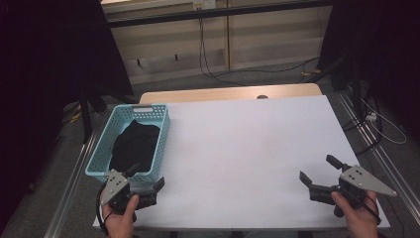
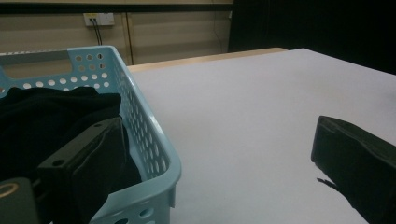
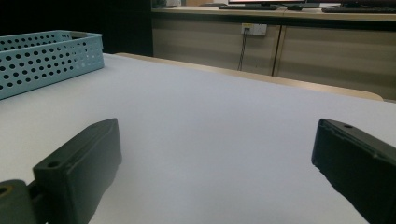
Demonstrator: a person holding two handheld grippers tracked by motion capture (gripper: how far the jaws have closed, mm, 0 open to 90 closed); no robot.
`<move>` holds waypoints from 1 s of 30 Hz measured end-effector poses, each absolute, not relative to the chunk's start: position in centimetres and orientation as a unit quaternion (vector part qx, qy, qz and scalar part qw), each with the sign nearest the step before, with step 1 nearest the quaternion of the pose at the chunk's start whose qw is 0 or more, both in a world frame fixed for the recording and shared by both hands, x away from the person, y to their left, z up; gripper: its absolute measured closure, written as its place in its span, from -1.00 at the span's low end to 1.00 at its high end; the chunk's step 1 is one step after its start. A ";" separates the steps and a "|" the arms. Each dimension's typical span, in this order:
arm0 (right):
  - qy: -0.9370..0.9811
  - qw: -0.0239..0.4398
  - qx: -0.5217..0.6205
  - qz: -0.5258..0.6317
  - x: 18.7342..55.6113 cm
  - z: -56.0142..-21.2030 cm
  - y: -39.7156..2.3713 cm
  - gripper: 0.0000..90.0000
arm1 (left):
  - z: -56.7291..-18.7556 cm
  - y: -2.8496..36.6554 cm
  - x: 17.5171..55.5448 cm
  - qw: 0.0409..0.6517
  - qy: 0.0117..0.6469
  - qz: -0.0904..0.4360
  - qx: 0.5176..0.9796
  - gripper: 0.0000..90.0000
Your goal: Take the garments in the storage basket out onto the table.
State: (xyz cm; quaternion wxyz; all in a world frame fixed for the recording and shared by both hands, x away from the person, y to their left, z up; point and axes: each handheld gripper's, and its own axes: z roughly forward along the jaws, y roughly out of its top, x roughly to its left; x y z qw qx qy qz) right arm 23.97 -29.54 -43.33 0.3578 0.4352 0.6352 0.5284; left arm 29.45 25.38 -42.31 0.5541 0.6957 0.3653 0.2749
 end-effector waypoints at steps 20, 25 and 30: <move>0.638 0.355 0.434 0.527 23.9 -43.3 -29.5 -0.98 | -41.1 25.3 29.8 0.524 0.377 0.280 0.711 -0.91; 0.637 0.357 0.433 0.528 23.9 -43.3 -29.5 -0.97 | -40.3 26.1 30.7 0.513 0.388 0.276 0.714 -0.90; 0.640 0.355 0.433 0.527 23.9 -43.4 -29.4 -0.97 | -39.6 27.2 31.8 0.506 0.396 0.271 0.717 -0.90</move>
